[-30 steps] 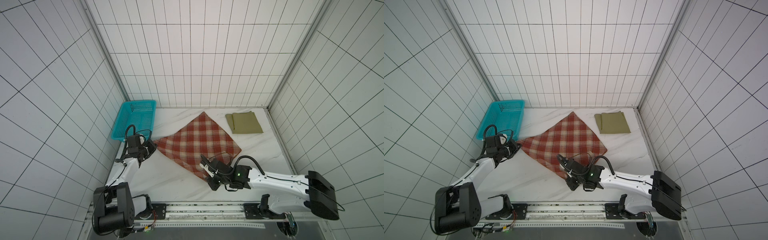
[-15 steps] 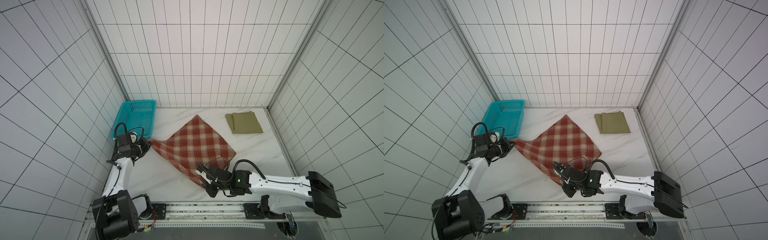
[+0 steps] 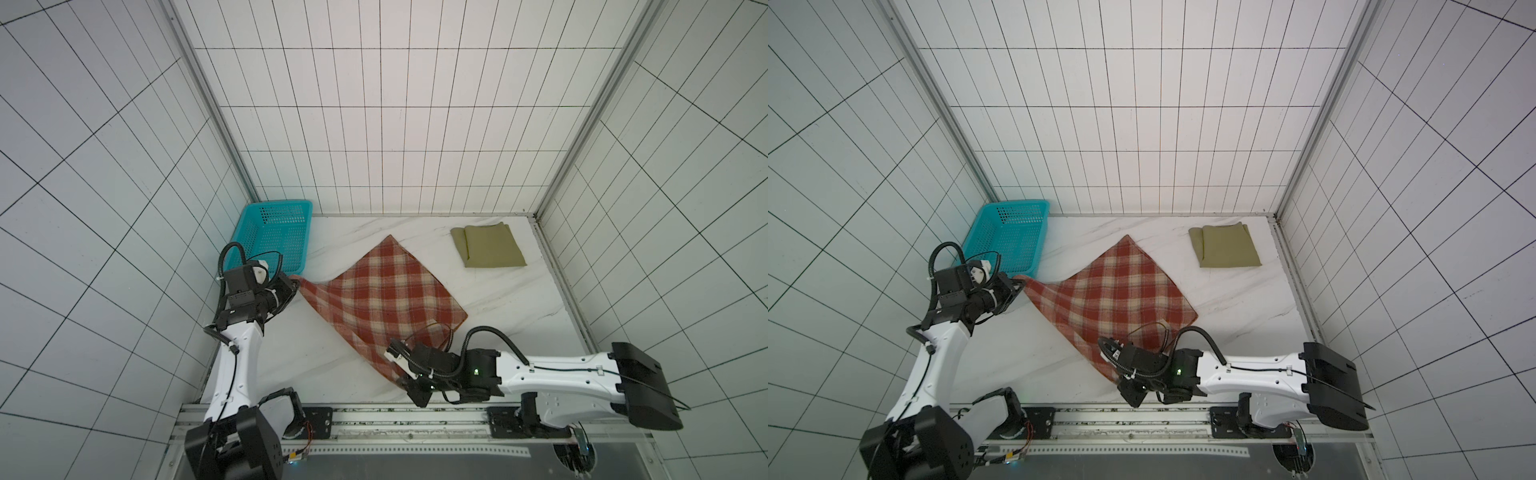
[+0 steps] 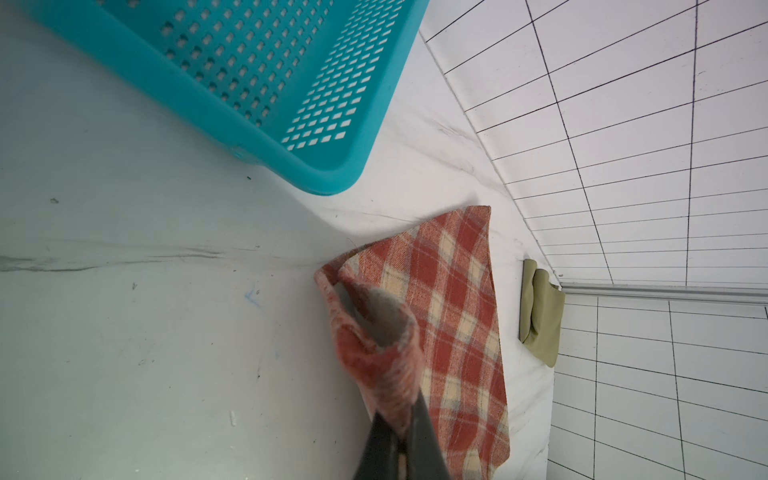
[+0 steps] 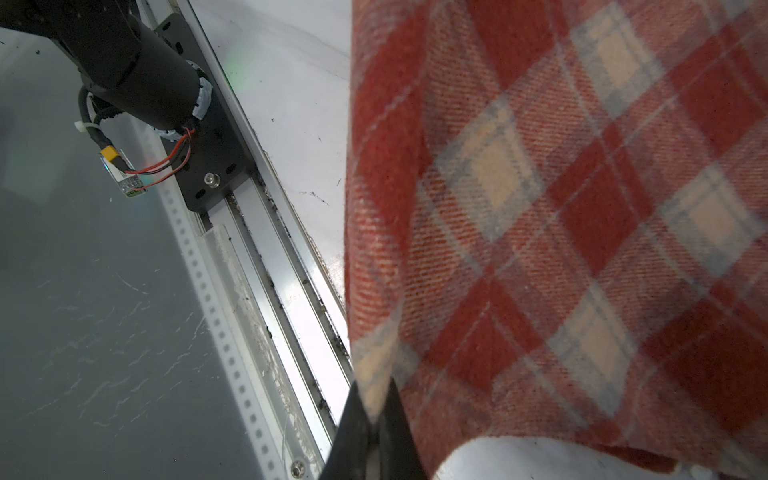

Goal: Fold and stack the skirts

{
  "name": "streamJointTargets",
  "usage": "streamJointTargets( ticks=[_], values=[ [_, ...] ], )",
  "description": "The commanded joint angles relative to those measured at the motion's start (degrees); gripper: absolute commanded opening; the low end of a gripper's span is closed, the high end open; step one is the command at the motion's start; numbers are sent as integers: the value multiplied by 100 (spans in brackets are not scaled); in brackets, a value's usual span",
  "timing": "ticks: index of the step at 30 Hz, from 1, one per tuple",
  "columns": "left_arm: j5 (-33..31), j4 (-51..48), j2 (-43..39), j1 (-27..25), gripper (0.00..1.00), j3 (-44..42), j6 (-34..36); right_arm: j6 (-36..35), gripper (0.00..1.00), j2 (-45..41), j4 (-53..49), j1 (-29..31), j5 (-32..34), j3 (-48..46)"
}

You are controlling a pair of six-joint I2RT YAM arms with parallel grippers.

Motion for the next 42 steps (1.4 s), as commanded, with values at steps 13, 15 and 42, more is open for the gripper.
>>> streamJointTargets(
  ticks=[13, 15, 42],
  values=[
    [-795, 220, -368, 115, 0, 225, 84, -87, 0, -101, -350, 169, -523, 326],
    [-783, 197, -324, 118, 0, 286, 77, -126, 0, -49, -341, 178, -537, 363],
    [-939, 69, -188, -125, 0, 927, -236, -353, 0, -324, -396, 12, -1125, 198]
  ],
)
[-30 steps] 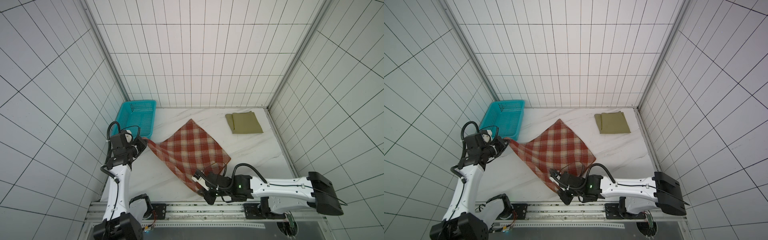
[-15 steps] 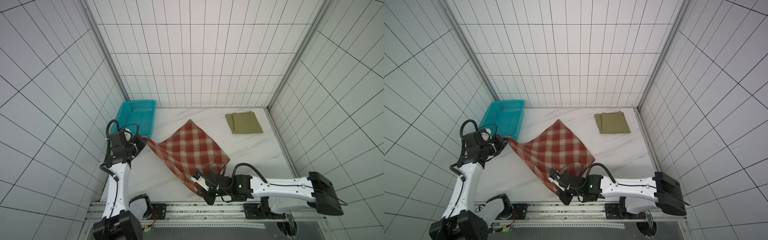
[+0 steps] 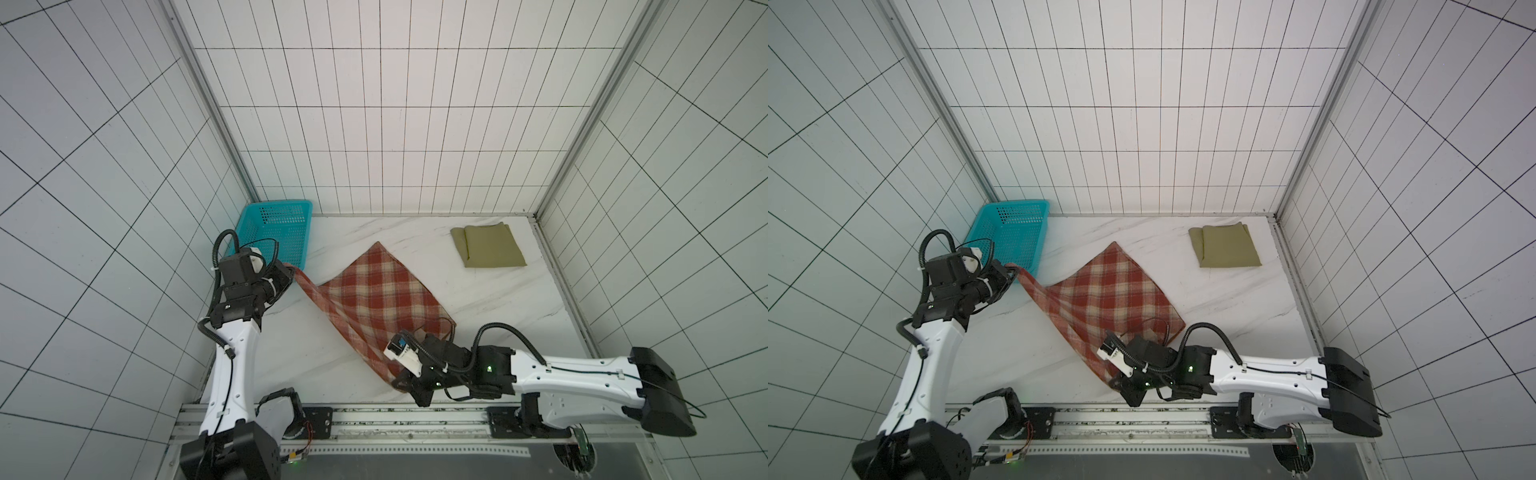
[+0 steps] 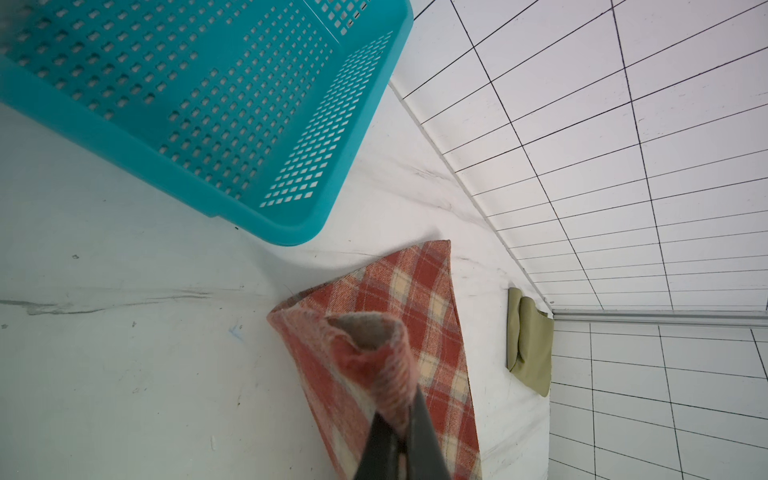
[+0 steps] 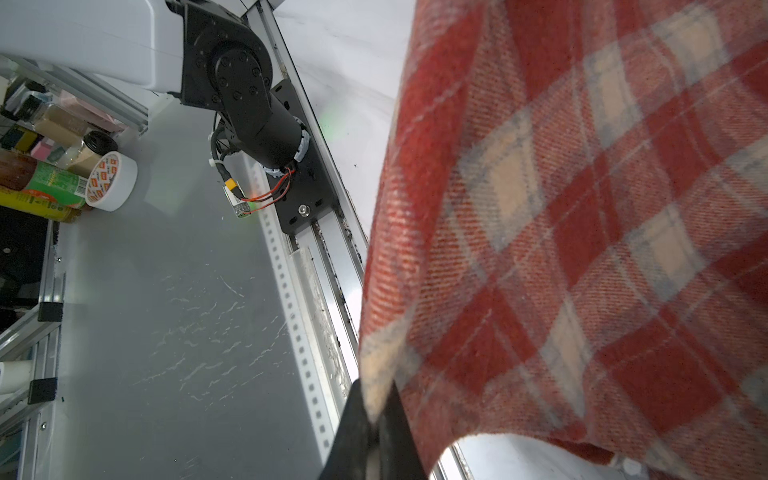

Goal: Fold and stack the skirts

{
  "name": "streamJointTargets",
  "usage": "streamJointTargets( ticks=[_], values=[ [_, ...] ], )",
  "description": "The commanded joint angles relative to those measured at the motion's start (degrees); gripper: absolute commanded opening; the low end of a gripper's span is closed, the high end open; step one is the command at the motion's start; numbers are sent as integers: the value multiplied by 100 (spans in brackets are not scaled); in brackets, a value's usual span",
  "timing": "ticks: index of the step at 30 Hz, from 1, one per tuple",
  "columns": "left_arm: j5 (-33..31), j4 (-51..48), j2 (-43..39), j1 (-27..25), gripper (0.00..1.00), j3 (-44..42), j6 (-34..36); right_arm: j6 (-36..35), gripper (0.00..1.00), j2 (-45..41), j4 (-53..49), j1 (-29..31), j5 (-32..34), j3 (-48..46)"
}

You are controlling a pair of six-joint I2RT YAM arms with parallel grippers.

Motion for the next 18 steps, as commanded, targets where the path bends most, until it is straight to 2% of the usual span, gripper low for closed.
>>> streamJointTargets(
  ticks=[1, 6, 12, 15, 18],
  values=[
    [-412, 289, -154, 145, 0, 212, 78, -161, 0, 179, -661, 191, -309, 217],
    [-499, 223, -329, 390, 0, 82, 248, -179, 0, 325, -629, 341, -309, 316],
    [-648, 34, -89, 312, 0, 307, 410, -264, 0, 178, -255, 239, -588, 191],
    [-886, 148, 50, -48, 0, 372, 291, -282, 0, -14, -172, -130, -927, 63],
    [-1312, 398, 258, -689, 0, 427, 121, -278, 0, -221, -176, -578, -1247, -133]
  ],
)
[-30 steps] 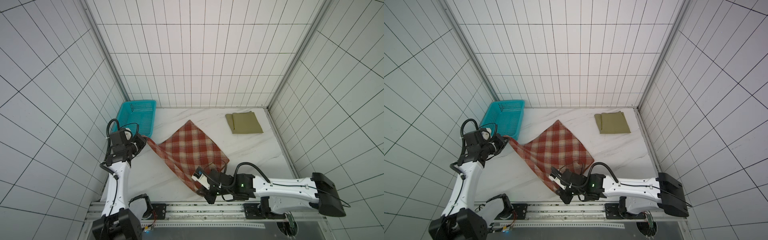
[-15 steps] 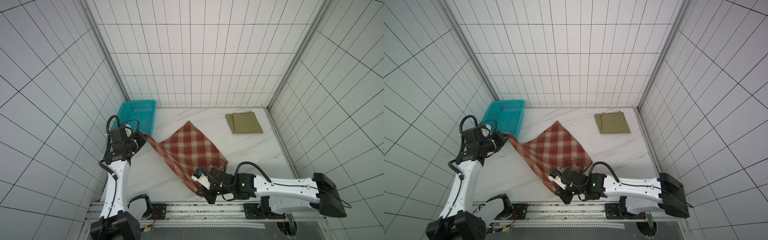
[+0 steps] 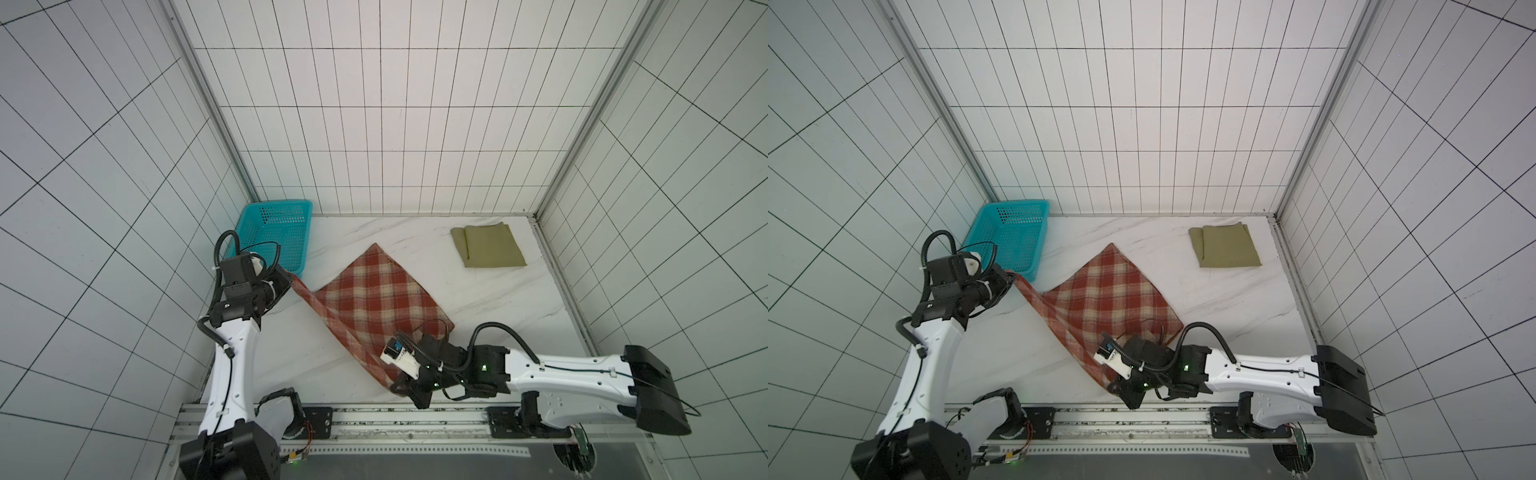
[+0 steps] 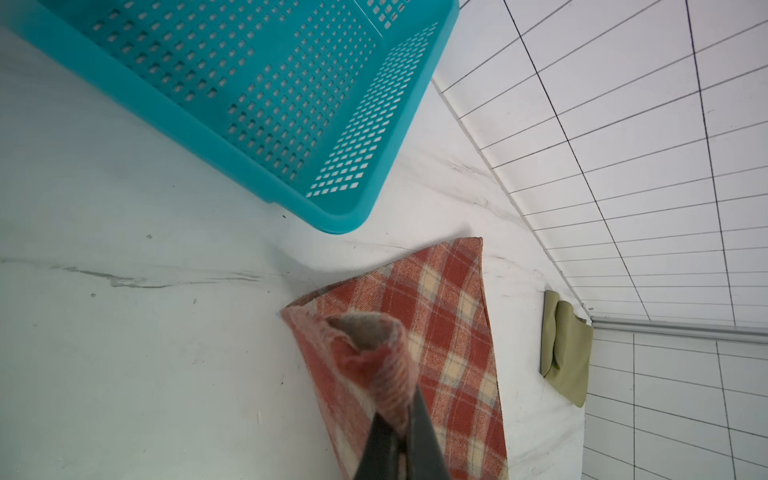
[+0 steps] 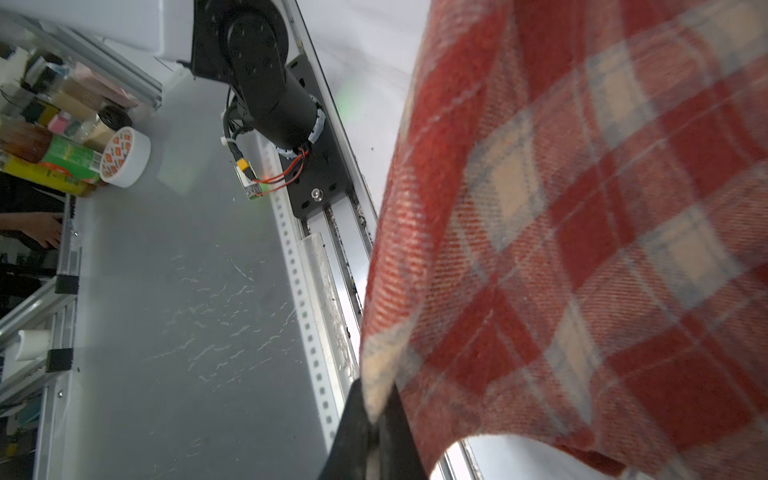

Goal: Fold and stack the skirts

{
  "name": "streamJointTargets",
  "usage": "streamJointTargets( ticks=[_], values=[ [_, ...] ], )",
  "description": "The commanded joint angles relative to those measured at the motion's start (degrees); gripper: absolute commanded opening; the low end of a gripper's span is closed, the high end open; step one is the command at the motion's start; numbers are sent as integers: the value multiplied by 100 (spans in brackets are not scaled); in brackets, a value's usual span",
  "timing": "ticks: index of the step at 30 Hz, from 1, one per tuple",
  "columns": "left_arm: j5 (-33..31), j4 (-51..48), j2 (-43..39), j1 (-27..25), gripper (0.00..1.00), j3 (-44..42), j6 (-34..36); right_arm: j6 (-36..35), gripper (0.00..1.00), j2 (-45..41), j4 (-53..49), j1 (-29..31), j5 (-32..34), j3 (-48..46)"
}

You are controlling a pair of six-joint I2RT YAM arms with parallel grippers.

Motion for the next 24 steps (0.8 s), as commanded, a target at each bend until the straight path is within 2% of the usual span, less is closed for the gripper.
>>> streamJointTargets(
  ticks=[1, 4, 11, 19, 24],
  values=[
    [-772, 827, 239, -506, 0, 316, -167, -97, 0, -312, -297, -421, -780, -218],
    [-1023, 1064, 596, -955, 0, 436, -311, -48, 0, -585, -302, -928, -1081, -501],
    [-1401, 1509, 1551, -1770, 0, 778, -512, -24, 0, -738, -650, -1766, -1146, -832],
    [-1425, 1808, 2663, -2312, 0, 1182, -621, 189, 0, -657, -912, -2400, -1097, -976],
    [-1401, 1968, 3158, -2454, 0, 1373, -682, 310, 0, -630, -1037, -2657, -1003, -898]
  ],
)
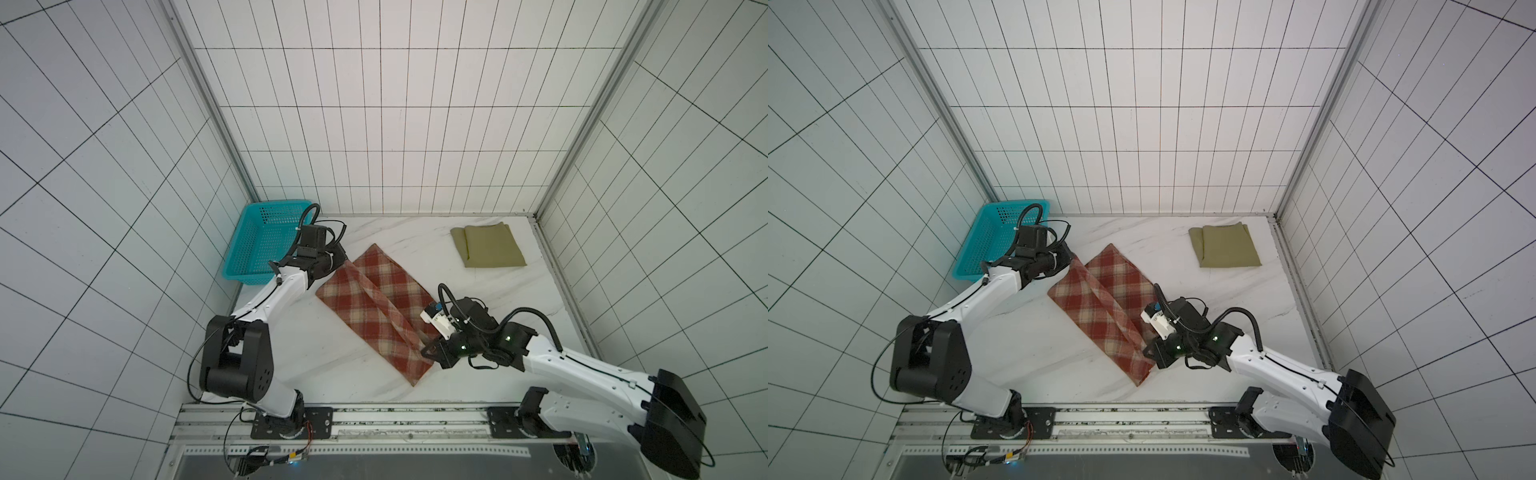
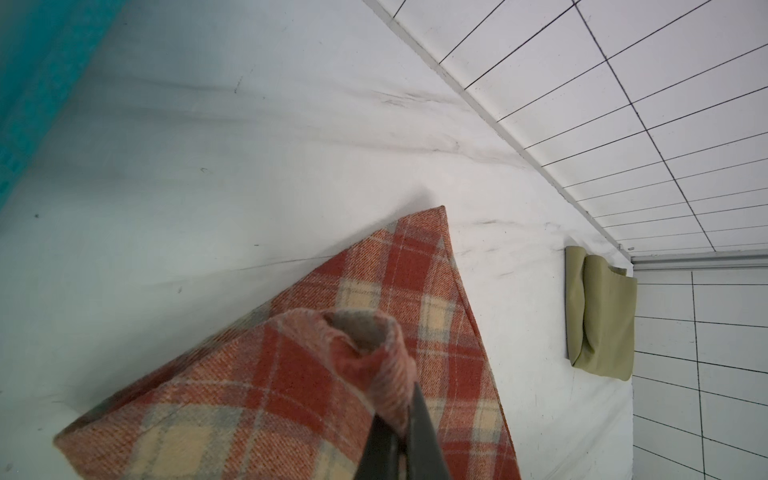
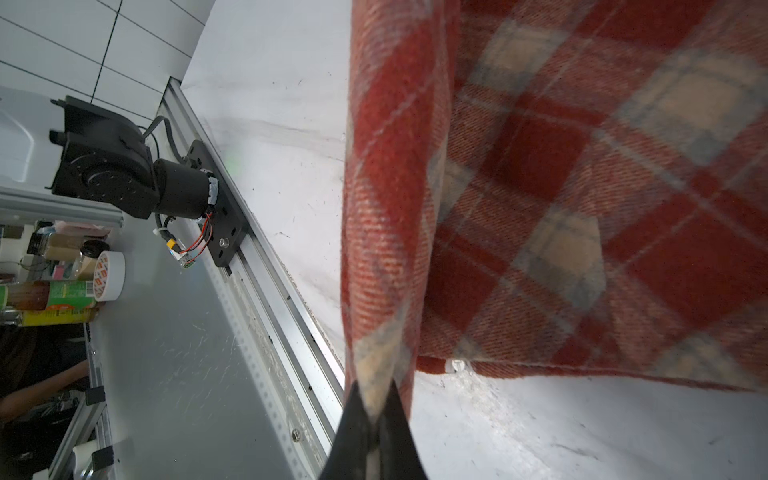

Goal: Fold and stack the skirts

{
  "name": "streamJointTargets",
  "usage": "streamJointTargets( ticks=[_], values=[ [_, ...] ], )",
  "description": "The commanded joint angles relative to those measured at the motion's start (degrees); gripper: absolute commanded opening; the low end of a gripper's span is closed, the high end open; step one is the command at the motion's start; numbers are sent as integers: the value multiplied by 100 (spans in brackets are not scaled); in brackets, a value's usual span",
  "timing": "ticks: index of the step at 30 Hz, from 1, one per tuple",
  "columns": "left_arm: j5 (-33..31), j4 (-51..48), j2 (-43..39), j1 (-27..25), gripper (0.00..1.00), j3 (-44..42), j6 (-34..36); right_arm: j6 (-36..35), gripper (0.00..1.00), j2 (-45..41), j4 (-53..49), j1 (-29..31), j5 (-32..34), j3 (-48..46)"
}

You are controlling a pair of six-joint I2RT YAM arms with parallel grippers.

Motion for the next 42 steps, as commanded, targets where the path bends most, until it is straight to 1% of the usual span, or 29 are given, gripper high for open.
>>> streamJointTargets(
  ticks=[1, 8, 14, 25, 32, 33, 35, 39, 41, 42],
  values=[
    [-148, 436, 251, -49, 0, 279, -128, 101, 0, 60, -424, -206, -56, -144],
    [65, 719, 795, -168, 0, 563, -260, 11, 0, 353, -736, -577, -149, 276],
    [251, 892, 1186, -177, 0, 765, -313, -7, 0, 682, -844, -735, -121, 523],
    [491, 1103, 1609, -180, 0, 949, -331, -120, 0, 1163, -1086, -967, -51, 989],
    [568, 1204, 1718, -194, 0, 898, -133, -208, 0, 1561, -1091, -1083, 93, 1088],
    [584, 1216, 1727, -194, 0, 884, -113, -218, 7, 1610, -1091, -1089, 136, 1108],
    [643, 1298, 1744, -196, 0, 835, -60, -236, 15, 1683, -1054, -1106, 205, 1121],
    [821, 1467, 1811, -199, 0, 780, -23, -260, 42, 1735, -1042, -1121, 462, 1154],
    [874, 1522, 1848, -204, 0, 766, -12, -269, 50, 1699, -1039, -1122, 613, 1165],
    [917, 1564, 1854, -197, 0, 743, -8, -277, 51, 1680, -1038, -1120, 673, 1163]
  ],
)
